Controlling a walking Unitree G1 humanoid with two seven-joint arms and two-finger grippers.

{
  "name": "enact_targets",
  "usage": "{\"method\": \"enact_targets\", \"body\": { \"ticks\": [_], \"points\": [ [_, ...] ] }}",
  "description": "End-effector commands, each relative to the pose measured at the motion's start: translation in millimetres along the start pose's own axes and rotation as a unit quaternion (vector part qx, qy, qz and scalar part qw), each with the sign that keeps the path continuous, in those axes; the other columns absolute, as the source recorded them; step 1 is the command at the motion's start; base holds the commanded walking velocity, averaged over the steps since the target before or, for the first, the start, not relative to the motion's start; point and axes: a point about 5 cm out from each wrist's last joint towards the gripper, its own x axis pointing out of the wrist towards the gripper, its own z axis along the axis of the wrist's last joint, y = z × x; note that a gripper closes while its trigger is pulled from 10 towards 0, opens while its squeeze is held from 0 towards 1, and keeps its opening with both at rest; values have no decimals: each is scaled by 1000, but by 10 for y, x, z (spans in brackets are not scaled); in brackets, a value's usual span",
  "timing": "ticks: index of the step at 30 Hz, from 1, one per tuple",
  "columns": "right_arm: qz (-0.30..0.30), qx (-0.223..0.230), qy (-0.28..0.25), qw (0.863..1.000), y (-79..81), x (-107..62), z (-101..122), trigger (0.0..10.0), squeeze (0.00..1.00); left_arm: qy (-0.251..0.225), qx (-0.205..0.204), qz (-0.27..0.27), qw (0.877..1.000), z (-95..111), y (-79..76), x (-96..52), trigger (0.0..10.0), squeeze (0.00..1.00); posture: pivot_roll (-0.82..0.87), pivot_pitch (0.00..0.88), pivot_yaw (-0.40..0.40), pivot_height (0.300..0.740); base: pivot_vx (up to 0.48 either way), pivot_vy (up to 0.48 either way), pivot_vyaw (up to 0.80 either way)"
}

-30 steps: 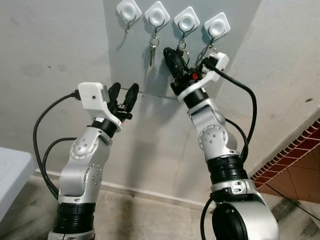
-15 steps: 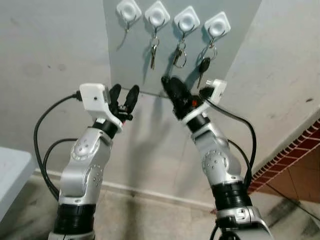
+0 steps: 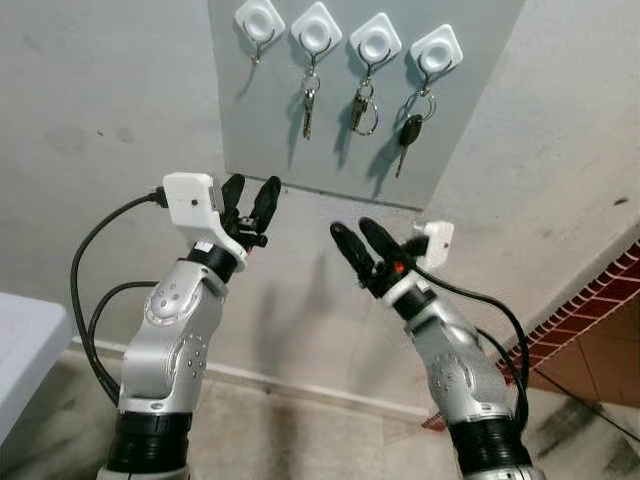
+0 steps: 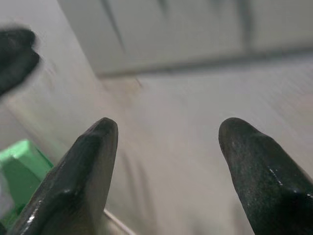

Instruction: Hang keys on a hook

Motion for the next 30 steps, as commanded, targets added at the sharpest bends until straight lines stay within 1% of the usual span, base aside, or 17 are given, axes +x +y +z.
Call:
{"method": "enact_targets", "body": {
  "ticks": [1, 2, 3, 4, 5, 6, 9, 13, 18, 21, 23, 24, 25, 27, 28, 29, 30],
  "points": [
    [-12, -14, 7, 1000, -51, -75, -26, 10000, 1000, -6, 8, -16, 1000, 50, -51, 7, 10000, 0, 86, 126, -61, 740, 0, 0, 0],
    [-18, -16, 13, 1000, -74, -117, -56, 10000, 1000, -6, 7, -17, 1000, 50, -50, 6, 10000, 0, 84, 123, -57, 740, 0, 0, 0],
    [-44, -30, 33, 998, -162, -242, -143, 10000, 1000, -3, 7, -21, 1000, 39, -69, 8, 10000, 0, 84, 123, -57, 740, 0, 0, 0],
    [-44, -30, 33, 998, -162, -242, -143, 10000, 1000, -3, 7, -21, 1000, 39, -69, 8, 10000, 0, 84, 123, -57, 740, 0, 0, 0],
    [-58, -40, 48, 996, -222, -336, -212, 10000, 1000, 0, 8, -25, 1000, 22, -83, 6, 10000, 0, 76, 120, -48, 740, 0, 0, 0],
    [-58, -40, 48, 996, -222, -336, -212, 10000, 1000, 0, 8, -25, 1000, 22, -83, 6, 10000, 0, 76, 120, -48, 740, 0, 0, 0],
    [-93, -62, 66, 992, -330, -476, -291, 10000, 1000, 5, 11, -28, 1000, -22, -109, 3, 10000, 0, 74, 122, -45, 740, 0, 0, 0],
    [-127, -61, 70, 988, -415, -557, -330, 10000, 1000, 19, 13, -28, 999, -110, -118, -16, 10000, 0, 68, 124, -37, 740, 0, 0, 0],
    [-178, -79, 90, 977, -541, -717, -446, 10000, 1000, 51, 16, -18, 998, -352, -91, -110, 10000, 0, 62, 129, -29, 740, 0, 0, 0],
    [-224, -85, 122, 963, -664, -889, -592, 10000, 1000, 94, 16, 3, 995, -633, -25, -218, 10000, 0, 59, 128, -24, 740, 0, 0, 0],
    [-230, -86, 129, 961, -678, -921, -621, 10000, 1000, 99, 21, 8, 995, -680, -11, -240, 10000, 0, 59, 128, -24, 740, 0, 0, 0],
    [-243, -94, 145, 954, -709, -991, -683, 10000, 1000, 114, 17, 19, 993, -796, 25, -290, 10000, 0, 55, 127, -23, 740, 0, 0, 0],
    [-247, -97, 150, 952, -719, -1013, -702, 10000, 1000, 121, 15, 23, 992, -839, 38, -308, 10000, 0, 55, 127, -23, 740, 0, 0, 0],
    [-267, -103, 164, 944, -761, -1098, -758, 10000, 1000, 143, 31, 41, 988, -983, 93, -371, 10000, 0, 52, 124, -19, 740, 0, 0, 0],
    [-280, -102, 176, 938, -787, -1165, -806, 10000, 827, 159, 31, 54, 985, -1092, 140, -424, 10000, 0, 50, 121, -17, 740, 0, 0, 0],
    [-288, -101, 184, 934, -803, -1211, -839, 10000, 827, 171, 30, 62, 983, -1165, 170, -463, 10000, 0, 50, 121, -17, 740, 0, 0, 0],
    [-299, -98, 197, 928, -821, -1279, -890, 10000, 0, 191, 24, 75, 978, -1280, 215, -524, 10000, 0, 51, 117, -12, 740, 0, 0, 0]
  ]
}}
